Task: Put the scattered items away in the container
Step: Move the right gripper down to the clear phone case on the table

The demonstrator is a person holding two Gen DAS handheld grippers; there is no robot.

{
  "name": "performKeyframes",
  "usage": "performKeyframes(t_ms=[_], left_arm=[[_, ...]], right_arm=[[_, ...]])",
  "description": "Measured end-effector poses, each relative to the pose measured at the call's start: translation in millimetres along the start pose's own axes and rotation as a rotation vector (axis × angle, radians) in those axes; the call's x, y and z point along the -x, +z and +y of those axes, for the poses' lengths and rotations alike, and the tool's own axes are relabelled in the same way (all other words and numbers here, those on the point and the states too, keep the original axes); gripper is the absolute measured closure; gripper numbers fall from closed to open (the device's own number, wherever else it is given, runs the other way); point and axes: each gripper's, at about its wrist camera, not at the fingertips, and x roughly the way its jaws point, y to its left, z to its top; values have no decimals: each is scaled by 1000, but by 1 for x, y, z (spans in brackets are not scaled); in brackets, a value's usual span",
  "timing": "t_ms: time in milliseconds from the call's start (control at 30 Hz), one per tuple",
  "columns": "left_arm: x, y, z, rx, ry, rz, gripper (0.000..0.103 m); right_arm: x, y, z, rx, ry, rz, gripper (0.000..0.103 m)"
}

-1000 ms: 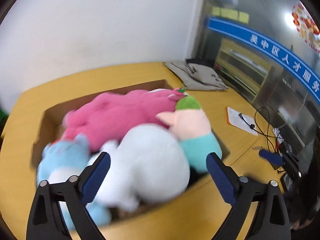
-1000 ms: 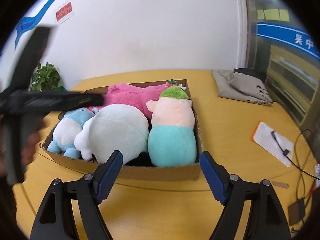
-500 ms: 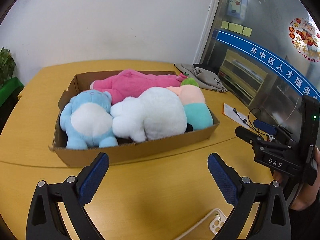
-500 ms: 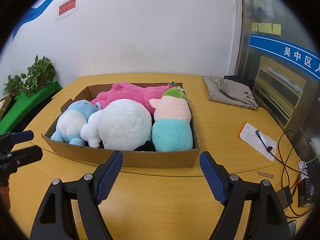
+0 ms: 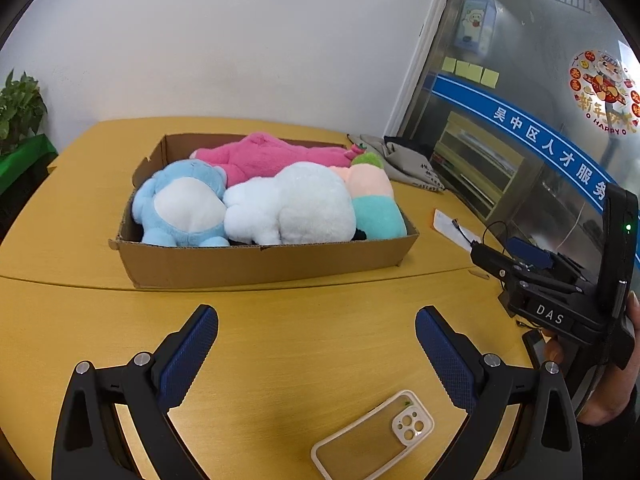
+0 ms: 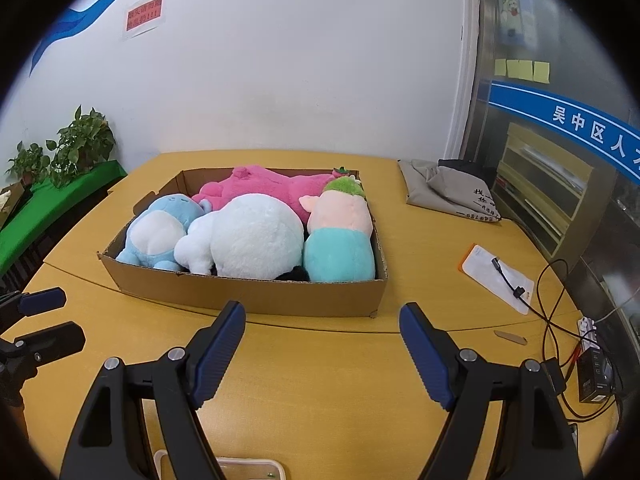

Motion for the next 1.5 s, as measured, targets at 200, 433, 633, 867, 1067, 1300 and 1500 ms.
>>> performKeyframes(t_ms=[200,433,633,867,1067,1300,1500], left_arm=[[9,-8,-3,5,40,-15,2],[17,-16,-9,3,60,-40,2],[23,-10,-14,1,87,-82,2],[7,-22,-7,8,91,-14,2],[-11,-71,5,25,76,150,4],[-34,-120,7,71,50,317,8],[-58,-139,-3,67,42,437,43]], right_arm=[[10,-10,1,2,20,-3,24],[15,-21,-3,-6,50,-9,24],[14,-19,-5,1,69,-20,24],[5,-22,-4,11,99,-4,24],[-14,-71,-15,38,131,125,24],[-41,-154,-8,64,170,338,25],[-43,-172,-2,68,186,361,49]])
